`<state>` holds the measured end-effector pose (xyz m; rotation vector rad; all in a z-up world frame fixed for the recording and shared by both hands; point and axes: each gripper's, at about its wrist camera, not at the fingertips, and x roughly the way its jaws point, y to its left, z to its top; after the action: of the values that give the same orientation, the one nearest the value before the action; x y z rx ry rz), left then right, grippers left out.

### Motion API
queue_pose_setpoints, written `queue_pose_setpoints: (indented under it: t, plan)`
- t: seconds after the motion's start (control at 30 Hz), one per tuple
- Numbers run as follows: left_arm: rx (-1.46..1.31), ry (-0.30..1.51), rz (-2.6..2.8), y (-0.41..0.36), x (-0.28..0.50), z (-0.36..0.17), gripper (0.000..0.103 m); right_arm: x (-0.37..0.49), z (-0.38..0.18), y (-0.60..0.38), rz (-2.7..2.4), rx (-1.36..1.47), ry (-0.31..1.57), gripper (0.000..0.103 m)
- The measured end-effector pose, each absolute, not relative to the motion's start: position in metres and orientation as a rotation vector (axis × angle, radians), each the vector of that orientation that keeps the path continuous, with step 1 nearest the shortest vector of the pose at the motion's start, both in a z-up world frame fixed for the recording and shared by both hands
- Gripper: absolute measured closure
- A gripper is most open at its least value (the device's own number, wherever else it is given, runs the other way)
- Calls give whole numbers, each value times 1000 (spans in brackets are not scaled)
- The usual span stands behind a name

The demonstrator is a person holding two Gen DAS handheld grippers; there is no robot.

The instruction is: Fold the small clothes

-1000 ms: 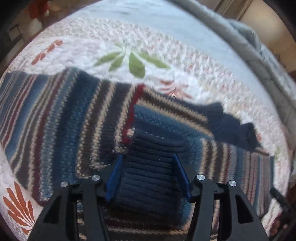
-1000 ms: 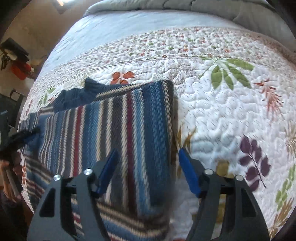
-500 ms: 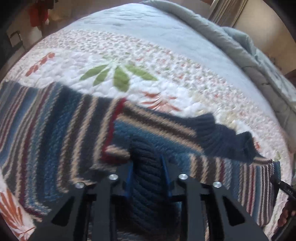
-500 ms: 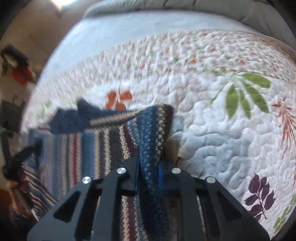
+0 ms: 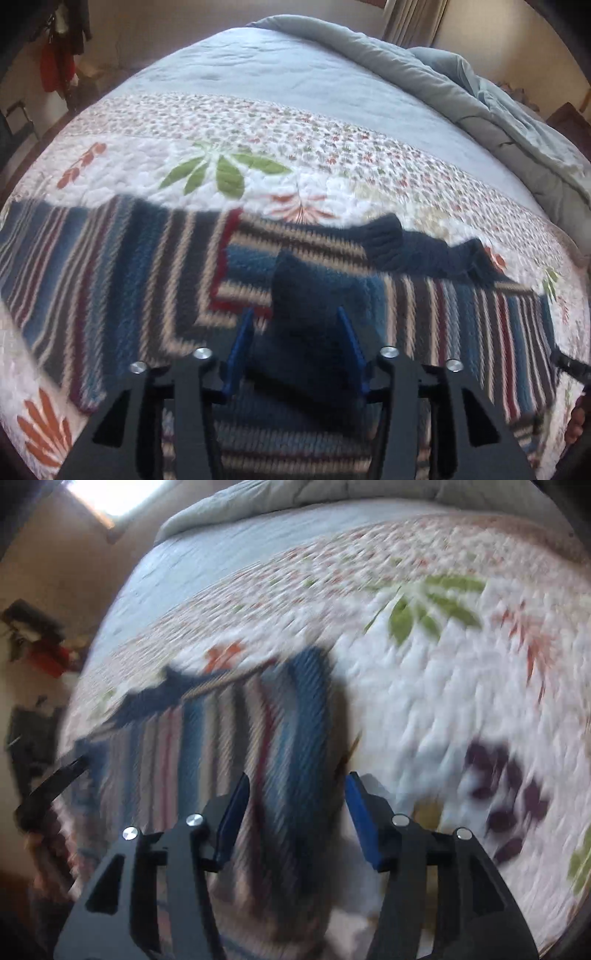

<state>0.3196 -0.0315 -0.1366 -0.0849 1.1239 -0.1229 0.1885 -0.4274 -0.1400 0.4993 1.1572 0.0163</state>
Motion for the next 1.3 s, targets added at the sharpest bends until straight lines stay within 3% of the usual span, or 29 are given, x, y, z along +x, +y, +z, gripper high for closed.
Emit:
queue_pose_setpoints:
  t: [0.13,0.2,0.27,0.37,0.53,0.63,0.77,0.97,1.3]
  plan:
    - [-143,1200,-154,-31,302,-147,51,154,-145,-412,59,513,1215,44]
    - [-172,1233,-149,-33,301,-159,51,152,-154,-407,63,539,1239,54]
    - [-161,1240,-120,-38,301,-166,50,151,-157,-407,43,546,1251,78]
    - [-122,1221,-86,-42,304,-171,49,147,-157,-417,32,587,1239,87]
    - [-87,1204,-81,-46,303,-175,49,140,-171,-411,-21,505,1263,88]
    - [-86,1202,-101,-39,295,-163,49,138,-154,-400,-53,449,1239,75]
    - [-110,1177,-112,-3,277,-136,45,118,-123,-384,-163,310,1170,73]
    - [-161,1134,41,120,248,-107,34,97,-111,-313,-19,294,1173,69]
    - [-268,1198,386,310,301,-135,34,116,-150,-182,167,151,1342,67]
